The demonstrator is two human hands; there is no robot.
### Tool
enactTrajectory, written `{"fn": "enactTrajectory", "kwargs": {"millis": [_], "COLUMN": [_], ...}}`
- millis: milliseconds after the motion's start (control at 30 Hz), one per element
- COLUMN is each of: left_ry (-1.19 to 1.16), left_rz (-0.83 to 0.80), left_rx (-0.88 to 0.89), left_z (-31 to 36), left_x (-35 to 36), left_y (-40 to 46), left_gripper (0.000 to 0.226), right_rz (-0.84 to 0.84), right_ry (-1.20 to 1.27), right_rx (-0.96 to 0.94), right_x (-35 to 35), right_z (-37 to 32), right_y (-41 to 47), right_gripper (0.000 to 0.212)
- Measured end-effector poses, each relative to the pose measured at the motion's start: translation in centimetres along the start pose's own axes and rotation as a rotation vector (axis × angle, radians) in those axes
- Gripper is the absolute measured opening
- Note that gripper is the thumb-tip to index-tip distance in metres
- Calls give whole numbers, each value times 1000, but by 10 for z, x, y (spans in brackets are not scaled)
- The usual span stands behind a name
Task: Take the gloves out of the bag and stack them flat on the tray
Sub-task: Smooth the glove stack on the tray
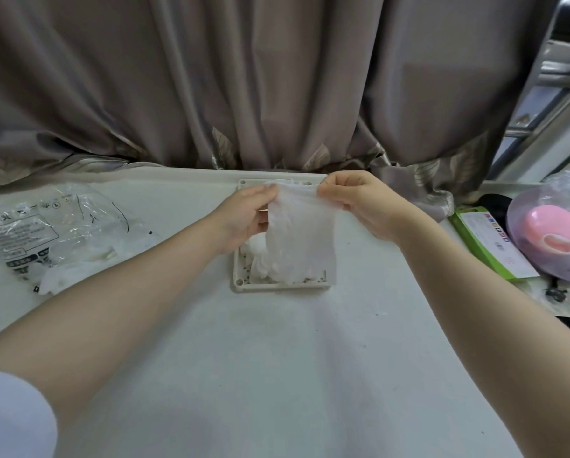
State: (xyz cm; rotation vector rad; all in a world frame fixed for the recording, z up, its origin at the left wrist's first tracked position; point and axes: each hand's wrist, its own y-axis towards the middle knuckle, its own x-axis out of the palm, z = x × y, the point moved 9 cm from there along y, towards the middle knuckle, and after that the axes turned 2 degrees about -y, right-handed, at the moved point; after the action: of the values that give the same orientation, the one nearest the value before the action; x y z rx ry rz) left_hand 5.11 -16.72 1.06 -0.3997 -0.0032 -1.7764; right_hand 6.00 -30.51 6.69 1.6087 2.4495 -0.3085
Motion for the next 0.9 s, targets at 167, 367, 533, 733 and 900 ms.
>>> {"fn": "enactTrajectory", "kwargs": {"millis": [167, 367, 533, 733, 900], "left_ry": [357, 248, 357, 308, 233], "left_rz": [308, -12, -161, -40, 44], "left_rx": [132, 138, 163, 105, 7], "left_z": [19, 16, 6, 2, -11], "left_x": [-16, 34, 51, 26, 3], "left_y": [0, -13, -16, 0, 14], "left_gripper": [10, 26, 18, 25, 21], "right_rz": [-54, 133, 44, -121, -196], "right_ry": [17, -153, -153, -376, -621], "right_rx": [38, -9, 3, -7, -127], "right_x": [4, 1, 17, 27, 38], "right_z": [-2, -14, -18, -6, 13], "right_y": [-3, 0, 0, 5, 16], "right_gripper": [31, 25, 20, 40, 69]}}
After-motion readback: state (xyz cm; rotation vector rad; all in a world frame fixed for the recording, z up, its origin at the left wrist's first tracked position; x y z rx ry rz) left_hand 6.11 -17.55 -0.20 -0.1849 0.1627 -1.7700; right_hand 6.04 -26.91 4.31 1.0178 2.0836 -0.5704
